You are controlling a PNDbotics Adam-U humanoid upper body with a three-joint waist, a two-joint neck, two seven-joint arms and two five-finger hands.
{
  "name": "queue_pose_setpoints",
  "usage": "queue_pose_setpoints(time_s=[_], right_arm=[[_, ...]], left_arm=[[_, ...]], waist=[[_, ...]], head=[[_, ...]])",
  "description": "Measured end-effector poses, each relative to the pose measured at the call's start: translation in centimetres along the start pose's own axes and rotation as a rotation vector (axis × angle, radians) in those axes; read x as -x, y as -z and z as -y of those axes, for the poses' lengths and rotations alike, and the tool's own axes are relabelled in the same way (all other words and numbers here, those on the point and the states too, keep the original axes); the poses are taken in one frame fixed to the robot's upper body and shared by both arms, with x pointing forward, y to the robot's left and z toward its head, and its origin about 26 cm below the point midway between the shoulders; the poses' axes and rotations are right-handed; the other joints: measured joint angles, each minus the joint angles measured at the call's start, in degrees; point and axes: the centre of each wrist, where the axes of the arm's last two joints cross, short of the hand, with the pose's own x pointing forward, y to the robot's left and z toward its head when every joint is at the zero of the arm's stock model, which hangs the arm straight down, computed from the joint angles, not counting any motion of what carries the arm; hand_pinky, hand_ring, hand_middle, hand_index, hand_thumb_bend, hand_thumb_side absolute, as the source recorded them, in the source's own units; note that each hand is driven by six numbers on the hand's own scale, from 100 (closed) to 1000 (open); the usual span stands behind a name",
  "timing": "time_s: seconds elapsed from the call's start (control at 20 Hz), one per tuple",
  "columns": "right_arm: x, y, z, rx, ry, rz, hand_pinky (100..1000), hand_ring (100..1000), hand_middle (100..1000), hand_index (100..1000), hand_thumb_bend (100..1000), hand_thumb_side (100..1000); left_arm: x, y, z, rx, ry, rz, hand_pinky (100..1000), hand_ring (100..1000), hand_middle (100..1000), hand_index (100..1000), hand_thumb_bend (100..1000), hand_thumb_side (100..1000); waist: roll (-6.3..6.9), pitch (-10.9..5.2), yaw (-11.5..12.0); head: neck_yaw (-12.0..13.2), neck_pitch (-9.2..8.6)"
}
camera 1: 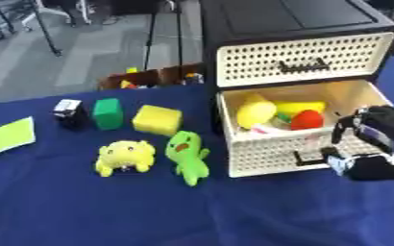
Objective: Pick up objects from table and place into drawer.
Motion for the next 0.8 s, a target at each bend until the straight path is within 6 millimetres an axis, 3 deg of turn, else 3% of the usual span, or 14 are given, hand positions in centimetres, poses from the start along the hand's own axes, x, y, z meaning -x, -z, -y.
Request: queue_pose_setpoints(time_s=[0.55,0.65,0.75,0.8], right_arm=[[1.5,-0.3,2.8,0.301,0.015,-0.040,100,169,100,742,187,601],[1.5,-0.3,3.4,0.358,0.026,-0.032,100,191,100,750,157,648],[1.6,-0.3,3.9,0.452,0.049,-0.024,106,203,101,754,189,709],[1.6,-0.3,4.1,0.505,0.064,-0.018,142,244,145,768,211,767]], left_arm=[[0.0,0.0,0.0,0.001,0.003,0.001,721,804,823,888,220,1000],[0.0,0.0,0.0,0.001,0.004,-0.001,722,805,823,887,221,1000],[0.0,0.0,0.0,0.002,0.009,-0.006,722,805,822,887,227,1000],[0.0,0.0,0.0,0.004,0.012,-0.008,721,804,819,887,242,1000]], waist=[[-0.16,-0.53,-0.12],[-0.18,-0.73,-0.13],[-0.18,-0.78,-0.18],[-0.17,-0.79,-0.19]], head=[[2.13,0.02],[2.44,0.03],[3.01,0.03],[3.37,0.03]])
